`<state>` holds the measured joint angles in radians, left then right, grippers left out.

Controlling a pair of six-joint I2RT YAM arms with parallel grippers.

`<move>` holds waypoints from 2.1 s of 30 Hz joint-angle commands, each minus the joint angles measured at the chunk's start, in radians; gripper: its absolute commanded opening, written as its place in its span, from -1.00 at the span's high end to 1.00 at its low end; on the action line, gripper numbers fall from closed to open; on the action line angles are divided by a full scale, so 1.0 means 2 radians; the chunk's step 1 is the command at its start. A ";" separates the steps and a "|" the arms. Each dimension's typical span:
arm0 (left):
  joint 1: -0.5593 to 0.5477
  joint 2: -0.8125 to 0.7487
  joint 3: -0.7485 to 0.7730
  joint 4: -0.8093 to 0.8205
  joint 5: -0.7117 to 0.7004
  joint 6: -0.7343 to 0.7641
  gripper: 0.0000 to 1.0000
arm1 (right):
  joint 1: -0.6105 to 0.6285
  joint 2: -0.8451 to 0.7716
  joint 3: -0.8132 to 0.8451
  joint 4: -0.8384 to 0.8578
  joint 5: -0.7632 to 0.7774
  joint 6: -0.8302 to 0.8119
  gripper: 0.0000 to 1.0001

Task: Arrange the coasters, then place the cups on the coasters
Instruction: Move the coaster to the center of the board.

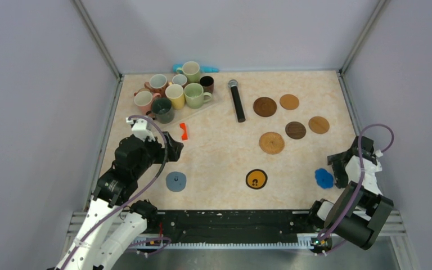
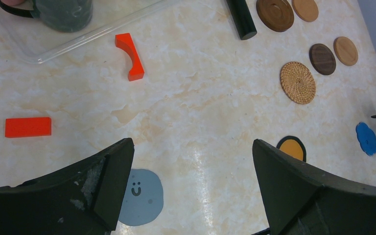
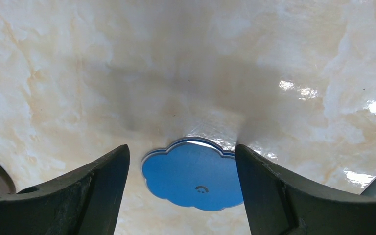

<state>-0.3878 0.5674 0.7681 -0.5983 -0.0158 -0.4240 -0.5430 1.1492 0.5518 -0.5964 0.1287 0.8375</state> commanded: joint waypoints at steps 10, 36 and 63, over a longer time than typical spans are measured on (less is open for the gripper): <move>-0.001 -0.003 -0.004 0.023 0.006 0.001 -0.92 | 0.070 0.052 -0.007 0.002 -0.057 -0.043 -0.50; -0.001 -0.005 -0.004 0.023 0.004 0.001 -0.92 | 0.354 0.043 -0.027 -0.002 -0.043 0.117 -0.37; -0.002 -0.003 -0.004 0.022 0.003 0.000 -0.92 | 0.517 0.068 -0.018 0.048 -0.039 0.176 -0.29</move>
<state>-0.3878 0.5655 0.7643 -0.5980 -0.0154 -0.4244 0.4381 1.2255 0.5610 -0.4805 0.0616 1.1801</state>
